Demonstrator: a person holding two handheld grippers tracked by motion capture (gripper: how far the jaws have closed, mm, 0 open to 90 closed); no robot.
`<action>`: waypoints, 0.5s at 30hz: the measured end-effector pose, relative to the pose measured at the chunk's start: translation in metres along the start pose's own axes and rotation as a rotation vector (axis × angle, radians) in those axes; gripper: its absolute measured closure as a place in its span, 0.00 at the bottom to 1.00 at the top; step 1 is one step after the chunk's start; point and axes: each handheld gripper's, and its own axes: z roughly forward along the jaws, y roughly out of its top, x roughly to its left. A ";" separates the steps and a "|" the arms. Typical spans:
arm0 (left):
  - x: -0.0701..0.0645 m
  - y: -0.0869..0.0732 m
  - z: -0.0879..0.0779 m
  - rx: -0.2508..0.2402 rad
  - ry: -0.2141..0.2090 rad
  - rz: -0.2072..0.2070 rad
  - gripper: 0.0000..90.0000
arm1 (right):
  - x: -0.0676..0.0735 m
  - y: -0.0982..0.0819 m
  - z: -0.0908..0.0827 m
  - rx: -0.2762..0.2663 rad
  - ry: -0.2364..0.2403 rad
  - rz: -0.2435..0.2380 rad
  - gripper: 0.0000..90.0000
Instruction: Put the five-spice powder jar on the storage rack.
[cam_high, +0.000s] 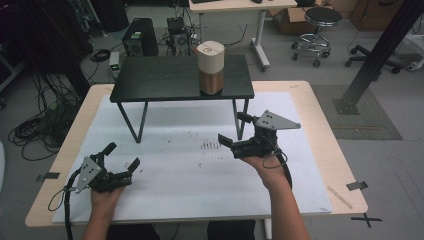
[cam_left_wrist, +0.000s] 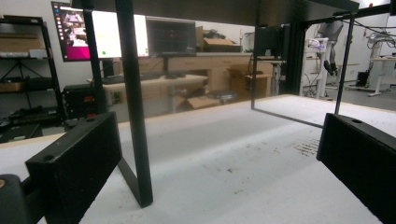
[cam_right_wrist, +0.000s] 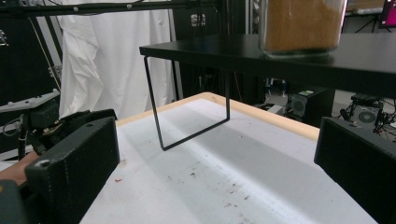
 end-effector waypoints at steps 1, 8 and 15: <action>0.000 0.000 0.000 0.001 -0.001 0.001 0.01 | 0.000 -0.002 0.000 0.001 0.000 0.002 0.00; 0.000 0.000 0.000 -0.001 -0.001 0.001 0.01 | 0.000 -0.017 0.003 0.000 -0.010 0.010 0.00; 0.000 0.000 0.000 0.001 -0.005 -0.001 0.01 | -0.003 -0.037 0.007 -0.003 -0.033 0.029 0.00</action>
